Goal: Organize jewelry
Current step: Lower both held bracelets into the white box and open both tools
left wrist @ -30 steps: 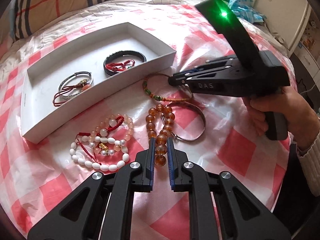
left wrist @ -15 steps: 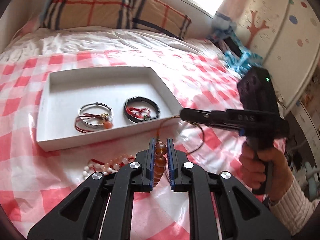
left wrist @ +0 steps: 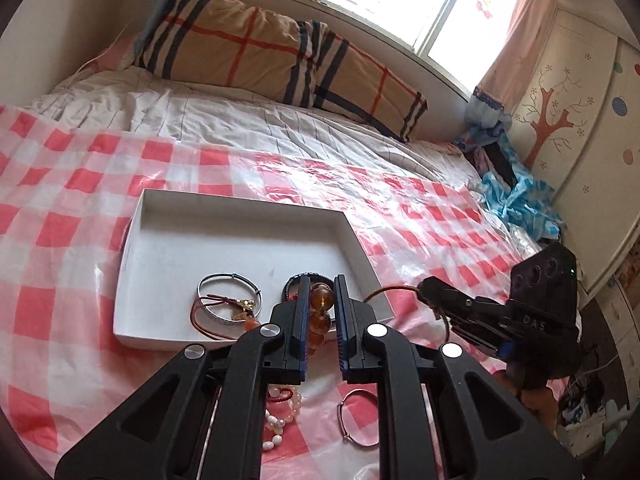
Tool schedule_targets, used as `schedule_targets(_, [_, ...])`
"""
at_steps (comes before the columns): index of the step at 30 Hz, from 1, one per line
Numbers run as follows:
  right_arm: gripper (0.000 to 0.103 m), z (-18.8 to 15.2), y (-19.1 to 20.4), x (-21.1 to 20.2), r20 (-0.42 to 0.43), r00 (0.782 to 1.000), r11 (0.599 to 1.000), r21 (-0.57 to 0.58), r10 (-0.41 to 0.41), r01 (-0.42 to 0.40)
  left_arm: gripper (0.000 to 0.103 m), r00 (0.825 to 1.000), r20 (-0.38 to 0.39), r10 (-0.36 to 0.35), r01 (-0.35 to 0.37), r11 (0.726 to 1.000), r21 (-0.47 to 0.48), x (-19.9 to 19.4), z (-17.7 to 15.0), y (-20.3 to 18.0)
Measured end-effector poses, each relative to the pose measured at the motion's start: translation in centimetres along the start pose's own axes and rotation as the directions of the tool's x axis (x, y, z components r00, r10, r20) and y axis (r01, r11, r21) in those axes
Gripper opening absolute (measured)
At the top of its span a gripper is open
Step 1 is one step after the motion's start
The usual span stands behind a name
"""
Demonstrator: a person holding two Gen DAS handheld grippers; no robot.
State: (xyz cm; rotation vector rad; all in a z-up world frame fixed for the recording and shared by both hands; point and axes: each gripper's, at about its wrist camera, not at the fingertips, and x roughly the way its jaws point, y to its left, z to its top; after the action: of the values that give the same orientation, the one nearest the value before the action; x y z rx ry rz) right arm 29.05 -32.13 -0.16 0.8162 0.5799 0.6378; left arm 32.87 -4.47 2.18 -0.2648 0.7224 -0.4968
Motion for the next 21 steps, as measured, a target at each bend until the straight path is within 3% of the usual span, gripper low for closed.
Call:
schedule_targets(5, [0.006,0.7,0.7,0.2,0.035,0.999,1.0,-0.008,0.005,-0.005,0.011,0.998,0.01,0.059,-0.058,0.998,-0.038,0.8,-0.8,1.1])
schedule_targets(8, [0.006,1.0,1.0,0.9,0.035,0.999,1.0,-0.012,0.009,-0.009,0.011,0.995,0.022,0.099,-0.099,0.995,-0.011,1.1,-1.1,0.8])
schedule_targets(21, [0.006,1.1,1.0,3.7,0.003,1.0,1.0,-0.022,0.004,-0.003,0.011,0.989,0.043,0.144,-0.144,0.989,0.017,1.4,-1.2,0.6])
